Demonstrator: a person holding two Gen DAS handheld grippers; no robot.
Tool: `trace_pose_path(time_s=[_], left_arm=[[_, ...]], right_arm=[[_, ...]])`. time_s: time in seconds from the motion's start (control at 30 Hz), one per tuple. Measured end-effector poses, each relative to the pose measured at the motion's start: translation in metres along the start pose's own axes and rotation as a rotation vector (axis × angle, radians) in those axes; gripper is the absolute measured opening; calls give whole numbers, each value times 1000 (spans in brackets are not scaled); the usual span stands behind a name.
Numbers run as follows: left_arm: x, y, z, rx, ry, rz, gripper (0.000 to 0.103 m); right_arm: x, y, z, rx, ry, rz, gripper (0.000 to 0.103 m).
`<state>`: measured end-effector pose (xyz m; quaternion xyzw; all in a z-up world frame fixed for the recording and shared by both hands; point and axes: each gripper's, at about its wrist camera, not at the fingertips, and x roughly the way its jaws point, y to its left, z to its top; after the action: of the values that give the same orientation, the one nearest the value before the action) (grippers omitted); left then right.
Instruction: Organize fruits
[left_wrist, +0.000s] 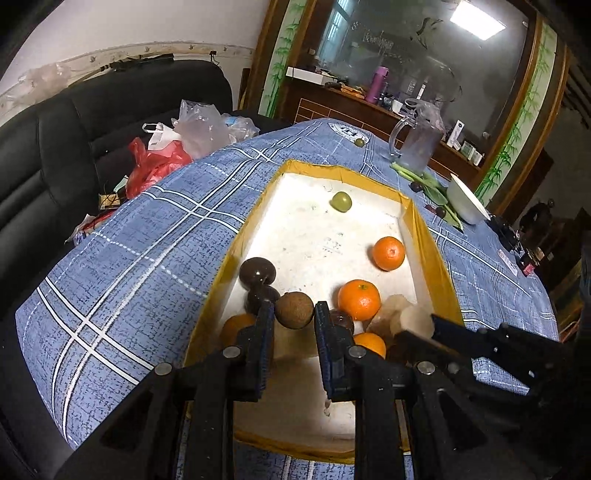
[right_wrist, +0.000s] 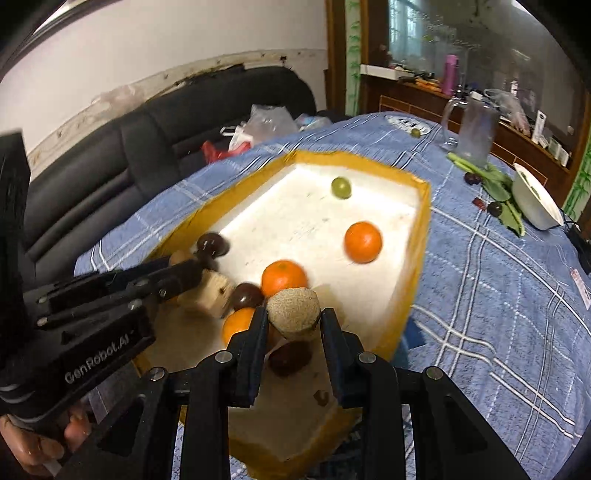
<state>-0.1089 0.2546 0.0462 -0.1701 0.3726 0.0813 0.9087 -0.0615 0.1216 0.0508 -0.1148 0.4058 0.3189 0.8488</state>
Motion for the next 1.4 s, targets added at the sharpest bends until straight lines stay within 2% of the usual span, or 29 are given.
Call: trace_pose_path(time_s=[0.17,0.3,0.33,0.47,0.6,0.63,0.73,0.8,0.87,1.07,1.23,1.33,1.4], left_arm=[[3,4,1,-28,7,-17,27],[-5,4,2,-44,-17,-20,56],[-7,5,2,-53,-25,-17,59],[-13,12,5,-89,-37,-23,59],[-17,11,5,-101,-41,-26,63],[-17,10,4,-99,-39,-30,65],[-21,7,4,-95,-45,-38,74],[-25,8,4,-98,-61,-30,80],[-28,7,5,-89,-74,-12,80],[-26,0,4,-69,-69,-10,80],[-32,-9,3,-44,-100,19,80],[-41,-13,3,-34,-145,62,80],[-52,-18,2,-17,-209,140,80]], right_arm=[[3,6,-6,-22,13,-1,32],[3,7,-8,-21,12,7,33],[3,8,-8,-19,11,12,34],[4,12,-5,-24,2,-3,34],[4,16,7,-72,-48,-90,34],[6,16,12,-85,-56,-120,36],[10,6,23,-65,-49,-117,60],[3,0,24,-34,-73,-107,64],[-9,-5,20,-15,-106,-115,69],[-38,-21,6,37,-161,-171,73],[-57,-43,-8,141,-177,-147,76],[-65,-53,-18,201,-187,-132,76],[-68,-56,-26,233,-189,-124,77]])
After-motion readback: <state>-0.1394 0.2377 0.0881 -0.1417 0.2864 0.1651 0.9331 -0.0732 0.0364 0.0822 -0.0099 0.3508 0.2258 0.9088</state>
